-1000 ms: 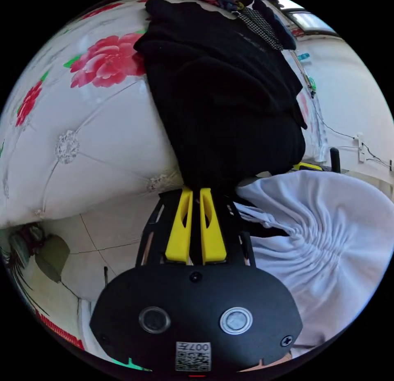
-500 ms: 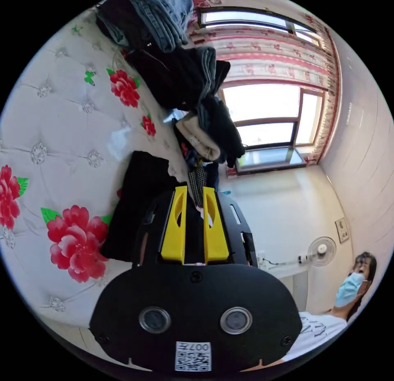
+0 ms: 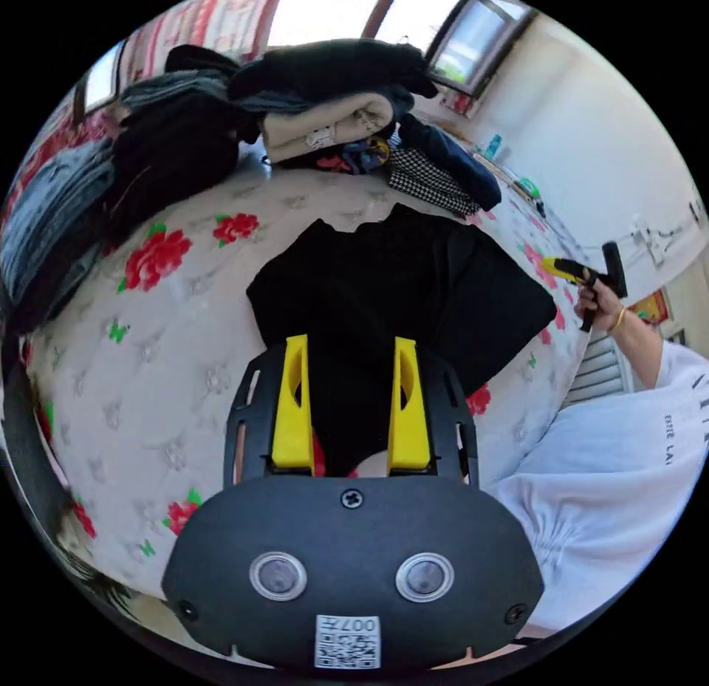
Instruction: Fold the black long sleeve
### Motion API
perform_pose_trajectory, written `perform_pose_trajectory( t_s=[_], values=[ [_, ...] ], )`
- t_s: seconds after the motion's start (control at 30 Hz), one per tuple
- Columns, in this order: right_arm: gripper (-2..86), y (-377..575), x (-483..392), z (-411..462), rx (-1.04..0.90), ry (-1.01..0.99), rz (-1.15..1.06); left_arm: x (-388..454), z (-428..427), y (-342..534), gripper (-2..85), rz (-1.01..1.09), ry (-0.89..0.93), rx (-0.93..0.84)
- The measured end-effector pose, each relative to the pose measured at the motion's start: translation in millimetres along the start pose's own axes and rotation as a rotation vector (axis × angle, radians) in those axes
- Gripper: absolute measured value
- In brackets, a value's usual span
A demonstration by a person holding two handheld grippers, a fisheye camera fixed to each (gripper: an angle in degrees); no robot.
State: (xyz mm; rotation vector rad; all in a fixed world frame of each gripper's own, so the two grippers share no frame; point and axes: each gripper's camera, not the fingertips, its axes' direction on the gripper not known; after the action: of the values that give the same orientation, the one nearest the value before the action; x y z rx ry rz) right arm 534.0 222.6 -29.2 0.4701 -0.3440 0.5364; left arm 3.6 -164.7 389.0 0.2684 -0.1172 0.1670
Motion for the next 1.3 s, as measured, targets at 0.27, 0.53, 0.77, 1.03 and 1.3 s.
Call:
perform_pose_trajectory(
  t_s=[0.27,0.53,0.77,1.03,1.3],
  values=[
    [4.8,-57.4,4.7,77.8,-0.111,0.196,0.062,-15.5,63.7,-60.9,2.6,0.117,0.063,-0.176],
    [1.9,-84.3,-24.3,76.1,-0.040,0.077,-0.098,-128.5,24.4,-41.2,0.8,-0.410,0.728,0.123],
    [5.6,-107.8,-18.8,122.9,-0.122,0.235,0.054,-181.3,79.3,-35.0,9.2,-0.890,0.391,0.087],
    [7.0,-68.0,-42.2,95.7,-0.055,0.207,-0.142,-99.4,65.0,-50.2,11.2,-0.408,0.223,0.037],
    [5.6,-68.5,-63.3,122.6,-0.096,0.099,-0.165,-39.1,123.1,-137.2,6.7,0.240,0.412,-0.340]
  ],
)
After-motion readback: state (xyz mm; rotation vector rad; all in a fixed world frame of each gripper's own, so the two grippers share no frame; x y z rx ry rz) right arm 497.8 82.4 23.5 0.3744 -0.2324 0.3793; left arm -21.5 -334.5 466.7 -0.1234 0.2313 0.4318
